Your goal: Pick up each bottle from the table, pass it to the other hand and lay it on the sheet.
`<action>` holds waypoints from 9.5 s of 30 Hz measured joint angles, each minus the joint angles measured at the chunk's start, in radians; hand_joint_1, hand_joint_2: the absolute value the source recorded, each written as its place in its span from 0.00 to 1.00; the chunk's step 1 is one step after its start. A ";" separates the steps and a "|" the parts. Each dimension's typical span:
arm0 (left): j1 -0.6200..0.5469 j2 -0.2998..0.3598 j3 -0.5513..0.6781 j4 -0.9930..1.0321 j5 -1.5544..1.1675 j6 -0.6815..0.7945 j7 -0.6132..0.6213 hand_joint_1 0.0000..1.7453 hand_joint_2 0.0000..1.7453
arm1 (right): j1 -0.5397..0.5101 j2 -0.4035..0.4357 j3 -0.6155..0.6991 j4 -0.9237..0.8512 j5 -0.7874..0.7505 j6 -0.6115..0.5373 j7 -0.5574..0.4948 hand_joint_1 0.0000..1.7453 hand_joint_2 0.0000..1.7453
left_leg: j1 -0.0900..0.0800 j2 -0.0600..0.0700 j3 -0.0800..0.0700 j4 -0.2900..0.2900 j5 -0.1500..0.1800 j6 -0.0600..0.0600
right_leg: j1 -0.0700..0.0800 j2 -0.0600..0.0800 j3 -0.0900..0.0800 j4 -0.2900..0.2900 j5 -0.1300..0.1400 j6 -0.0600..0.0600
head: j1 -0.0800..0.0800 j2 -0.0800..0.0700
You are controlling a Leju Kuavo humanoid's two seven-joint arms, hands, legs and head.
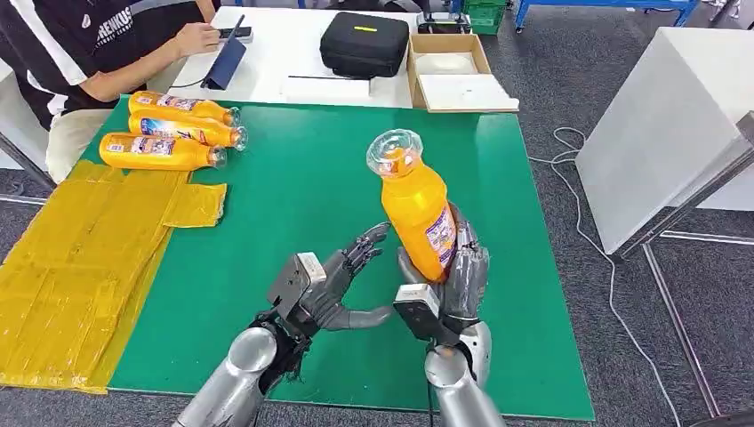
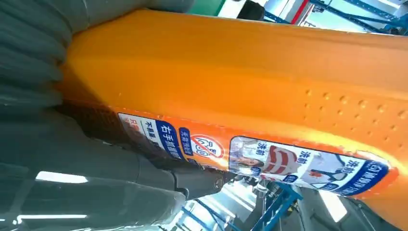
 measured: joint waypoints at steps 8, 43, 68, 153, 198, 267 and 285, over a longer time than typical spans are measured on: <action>-0.028 -0.016 -0.002 0.011 0.085 0.003 0.014 0.00 1.00 | -0.009 0.018 0.001 0.034 0.073 0.000 -0.003 1.00 1.00 | 0.000 0.000 0.000 0.000 0.000 0.000 | 0.000 0.000 0.000 0.000 0.000 0.000 | 0.000 0.000; -0.119 -0.105 -0.011 0.042 0.219 0.080 0.068 0.00 1.00 | -0.023 0.032 0.031 0.095 0.173 0.000 0.095 1.00 1.00 | 0.000 0.000 0.000 0.000 0.000 0.000 | 0.000 0.000 0.000 0.000 0.000 0.000 | 0.000 0.000; -0.136 -0.119 -0.015 0.061 0.253 0.076 0.077 0.00 1.00 | -0.029 0.032 0.086 0.095 0.177 0.000 0.182 1.00 1.00 | 0.000 0.001 0.000 0.000 0.000 0.000 | 0.000 0.000 -0.001 0.000 0.000 0.000 | 0.000 0.000; -0.184 -0.145 -0.008 0.177 0.324 0.185 -0.030 1.00 1.00 | -0.026 0.031 0.138 0.098 0.393 0.000 0.313 1.00 1.00 | 0.000 0.003 0.000 0.000 0.000 0.000 | 0.000 0.001 -0.002 0.000 0.000 0.000 | 0.000 0.000; -0.185 -0.145 0.100 0.095 0.211 0.354 -0.062 1.00 1.00 | 0.375 -0.187 0.323 -0.695 0.005 0.000 0.171 0.00 1.00 | 0.000 0.000 -0.003 0.000 -0.001 0.000 | 0.000 0.000 -0.003 0.000 0.000 0.000 | 0.000 0.000; -0.202 0.452 0.406 0.743 -1.518 0.998 0.389 0.00 1.00 | 0.599 -0.393 -0.083 -0.847 -0.306 0.148 0.133 0.00 1.00 | 0.000 0.004 -0.003 -0.001 -0.002 -0.002 | 0.000 0.004 -0.005 0.000 -0.001 -0.001 | 0.000 0.000; -0.220 0.370 0.460 0.683 -1.508 0.999 0.259 0.00 1.00 | 0.536 -0.355 -0.047 -0.804 -0.237 0.179 0.172 0.00 1.00 | 0.000 0.003 -0.002 -0.001 -0.001 -0.002 | 0.000 0.003 -0.003 0.000 -0.001 -0.001 | 0.001 0.000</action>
